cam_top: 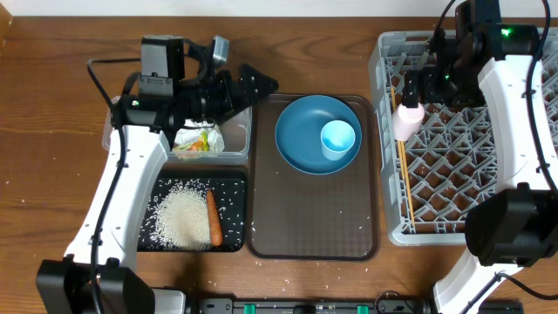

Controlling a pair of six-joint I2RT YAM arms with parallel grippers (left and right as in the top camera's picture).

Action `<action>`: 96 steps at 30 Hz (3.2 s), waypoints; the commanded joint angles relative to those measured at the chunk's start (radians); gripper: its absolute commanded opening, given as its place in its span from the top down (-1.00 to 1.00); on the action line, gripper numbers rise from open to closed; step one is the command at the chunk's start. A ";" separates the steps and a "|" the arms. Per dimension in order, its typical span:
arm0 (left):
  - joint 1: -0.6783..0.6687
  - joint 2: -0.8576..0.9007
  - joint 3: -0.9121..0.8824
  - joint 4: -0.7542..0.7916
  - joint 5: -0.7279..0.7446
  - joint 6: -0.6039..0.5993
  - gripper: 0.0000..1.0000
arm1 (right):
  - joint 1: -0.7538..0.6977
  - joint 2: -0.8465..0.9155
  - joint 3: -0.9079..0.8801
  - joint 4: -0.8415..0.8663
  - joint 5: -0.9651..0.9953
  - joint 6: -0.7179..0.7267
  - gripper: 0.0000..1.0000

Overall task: Sort waste into correct bins and load items into the dishwasher rack
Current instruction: 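Reach the left gripper to the light-blue cup and grasp it, then lift the light-blue cup with the left gripper toward the right gripper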

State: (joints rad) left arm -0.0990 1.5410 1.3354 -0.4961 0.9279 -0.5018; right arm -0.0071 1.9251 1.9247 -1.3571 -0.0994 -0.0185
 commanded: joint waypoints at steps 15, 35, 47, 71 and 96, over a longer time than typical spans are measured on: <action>-0.537 0.022 0.006 -0.093 -0.904 -0.215 -0.04 | -0.005 -0.007 0.010 0.000 -0.010 -0.005 -0.98; -0.652 0.289 0.006 0.093 -1.048 -0.219 0.35 | 0.000 -0.007 0.010 0.000 -0.010 -0.005 -0.98; -0.652 0.365 0.006 0.121 -1.049 -0.219 0.38 | 0.001 -0.007 0.010 0.000 -0.010 -0.005 -0.99; -0.580 0.248 0.006 0.128 -1.009 -0.172 0.88 | 0.001 -0.007 0.010 0.000 -0.010 -0.005 -0.98; -0.024 0.040 0.006 0.083 0.347 -0.100 0.88 | 0.016 -0.006 0.010 0.002 -0.105 0.103 -0.98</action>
State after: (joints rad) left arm -0.1253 1.5803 1.3357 -0.4141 1.1782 -0.6312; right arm -0.0067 1.9251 1.9247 -1.3396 -0.1322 0.0143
